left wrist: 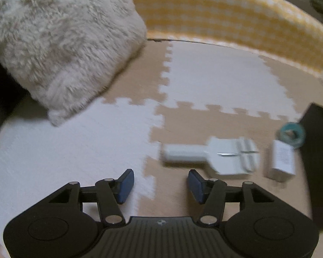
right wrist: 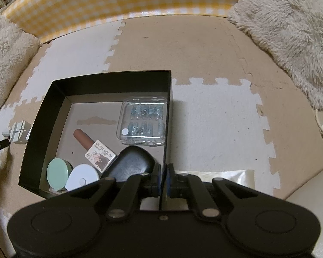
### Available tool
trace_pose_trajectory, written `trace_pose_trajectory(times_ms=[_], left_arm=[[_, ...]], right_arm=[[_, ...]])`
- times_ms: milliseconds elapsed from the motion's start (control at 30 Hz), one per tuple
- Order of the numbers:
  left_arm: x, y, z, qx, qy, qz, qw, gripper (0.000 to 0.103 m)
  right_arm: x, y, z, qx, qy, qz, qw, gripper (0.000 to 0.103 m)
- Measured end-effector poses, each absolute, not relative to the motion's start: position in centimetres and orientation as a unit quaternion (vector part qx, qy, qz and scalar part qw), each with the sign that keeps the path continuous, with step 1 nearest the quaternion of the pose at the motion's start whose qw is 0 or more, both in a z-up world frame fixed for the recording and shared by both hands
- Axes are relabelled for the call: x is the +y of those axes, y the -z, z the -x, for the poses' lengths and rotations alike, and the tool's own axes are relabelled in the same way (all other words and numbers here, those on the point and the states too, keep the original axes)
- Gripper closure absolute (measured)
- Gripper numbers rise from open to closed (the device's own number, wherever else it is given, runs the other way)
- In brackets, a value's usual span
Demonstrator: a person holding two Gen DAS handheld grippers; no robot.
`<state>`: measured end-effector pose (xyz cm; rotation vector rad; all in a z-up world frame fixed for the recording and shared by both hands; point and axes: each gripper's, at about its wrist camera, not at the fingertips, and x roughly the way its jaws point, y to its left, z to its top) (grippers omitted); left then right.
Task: Organize rigid objects
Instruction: 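Lower the left gripper onto the white watch-strap tool and close, then carry the white watch-strap tool into the black box and open the left gripper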
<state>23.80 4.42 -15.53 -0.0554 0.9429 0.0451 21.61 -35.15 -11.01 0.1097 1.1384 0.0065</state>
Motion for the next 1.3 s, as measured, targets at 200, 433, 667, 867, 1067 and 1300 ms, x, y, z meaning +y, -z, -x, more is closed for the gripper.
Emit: trace_pose_trajectory(times_ms=[200,433,667,867,1067,1300], left_arm=[[0.7,14.6,-23.0,0.438,0.026,0.021,0.898,0.017],[-1.1,15.5,-24.0,0.428,0.011,0.064,0.902,0.013],[-1.6,16.1,-25.2,0.417,-0.027,0.079,0.905,0.014],[-1.7,16.5,-25.5,0.426,-0.028,0.069,0.902,0.038],[-1.4,16.3,-25.2,0.424,-0.021,0.086,0.901,0.038],[-2.2,14.0,-24.7,0.394,0.012,0.119,0.911,0.038]], right_arm=[[-35.1,11.0,-21.6,0.539,-0.001,-0.047,0.841,0.098],[-34.9,11.0,-21.6,0.540,-0.001,-0.045,0.841,0.098],[-34.8,11.0,-21.7,0.541,-0.001,-0.041,0.840,0.098],[-34.8,11.0,-21.8,0.542,-0.001,-0.042,0.840,0.098],[-34.8,11.0,-21.8,0.542,-0.002,-0.039,0.840,0.098],[-34.8,11.0,-21.8,0.542,-0.002,-0.037,0.840,0.098]])
